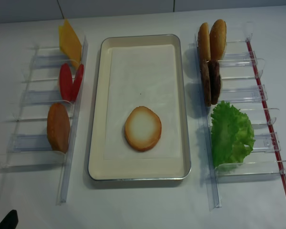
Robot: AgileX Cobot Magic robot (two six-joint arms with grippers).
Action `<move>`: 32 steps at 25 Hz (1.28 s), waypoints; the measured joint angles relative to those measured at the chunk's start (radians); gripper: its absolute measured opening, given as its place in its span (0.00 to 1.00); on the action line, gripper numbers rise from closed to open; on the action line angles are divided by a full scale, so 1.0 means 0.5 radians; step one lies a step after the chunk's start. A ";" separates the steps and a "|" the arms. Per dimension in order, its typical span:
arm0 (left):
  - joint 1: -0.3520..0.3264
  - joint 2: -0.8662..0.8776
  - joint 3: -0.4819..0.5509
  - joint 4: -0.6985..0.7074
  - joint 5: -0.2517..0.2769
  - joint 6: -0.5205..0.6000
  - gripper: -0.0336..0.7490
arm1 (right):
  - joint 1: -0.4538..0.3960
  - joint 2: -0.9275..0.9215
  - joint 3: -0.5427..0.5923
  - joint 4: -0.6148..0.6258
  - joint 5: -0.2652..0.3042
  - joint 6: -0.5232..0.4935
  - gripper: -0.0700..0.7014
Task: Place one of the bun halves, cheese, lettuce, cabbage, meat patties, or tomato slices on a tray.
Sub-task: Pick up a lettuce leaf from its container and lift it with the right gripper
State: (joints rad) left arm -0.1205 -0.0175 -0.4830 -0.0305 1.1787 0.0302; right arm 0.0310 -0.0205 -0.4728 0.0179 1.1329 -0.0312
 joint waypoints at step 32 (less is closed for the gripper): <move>0.000 0.000 0.000 0.000 0.000 0.000 0.58 | 0.000 0.277 -0.114 0.263 -0.066 -0.105 0.85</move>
State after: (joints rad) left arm -0.1205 -0.0175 -0.4830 -0.0305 1.1787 0.0302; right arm 0.0310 0.1179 -0.5300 0.1496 1.1001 -0.0836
